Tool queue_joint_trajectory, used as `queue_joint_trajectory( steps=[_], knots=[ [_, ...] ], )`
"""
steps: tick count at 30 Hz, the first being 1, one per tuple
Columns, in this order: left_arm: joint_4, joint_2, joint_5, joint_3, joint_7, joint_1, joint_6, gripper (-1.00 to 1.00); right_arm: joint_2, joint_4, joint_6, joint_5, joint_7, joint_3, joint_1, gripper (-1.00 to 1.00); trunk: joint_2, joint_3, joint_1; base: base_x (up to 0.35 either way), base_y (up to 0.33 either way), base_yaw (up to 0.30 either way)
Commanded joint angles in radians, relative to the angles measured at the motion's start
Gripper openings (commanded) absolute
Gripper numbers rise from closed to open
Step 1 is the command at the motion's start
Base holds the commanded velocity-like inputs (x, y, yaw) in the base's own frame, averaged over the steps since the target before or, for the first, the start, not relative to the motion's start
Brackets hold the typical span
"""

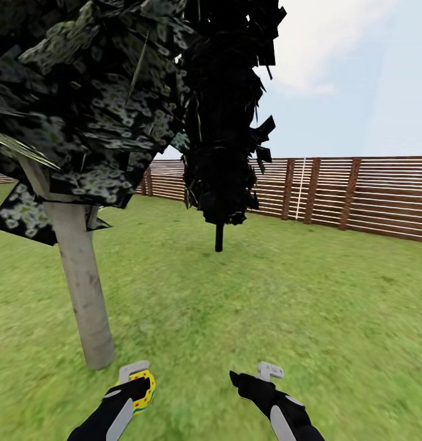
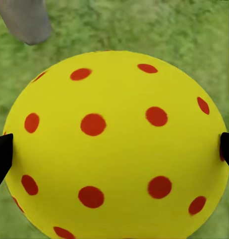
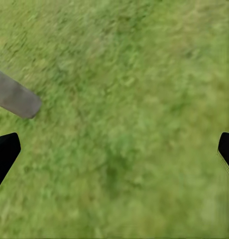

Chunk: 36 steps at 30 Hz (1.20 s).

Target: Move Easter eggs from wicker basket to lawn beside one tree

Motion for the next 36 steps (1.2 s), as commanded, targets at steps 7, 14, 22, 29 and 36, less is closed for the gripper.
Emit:
queue_joint_trajectory(
  steps=[7,14,22,29,36],
  knots=[
    [-0.002,0.0,0.006,-0.004,0.006,0.0,0.005,-1.0,0.0,0.0,0.005,-0.011,-0.005,-0.002,-0.001,1.0,-0.001,-0.001,0.0,0.276,-0.172,-0.015],
    [-0.002,0.0,0.006,-0.005,0.006,0.0,0.005,-1.0,0.0,0.001,0.005,-0.01,-0.006,-0.002,-0.001,1.0,-0.001,-0.004,0.0,0.278,-0.168,-0.091],
    [-0.002,0.0,0.006,-0.004,0.006,0.0,0.002,-1.0,0.002,0.002,0.005,-0.008,-0.006,-0.001,-0.001,1.0,-0.001,-0.008,0.0,0.308,-0.077,-0.085],
    [-0.002,0.0,0.007,-0.004,0.006,0.0,0.002,-1.0,0.003,0.002,0.005,-0.007,-0.006,0.0,-0.001,1.0,-0.001,-0.011,0.0,0.329,-0.003,-0.014],
    [-0.002,0.0,0.008,-0.004,0.006,0.0,0.002,-1.0,0.004,0.002,0.005,-0.006,-0.006,0.002,-0.001,1.0,-0.001,-0.014,0.0,0.33,0.0,-0.001]
  ],
)
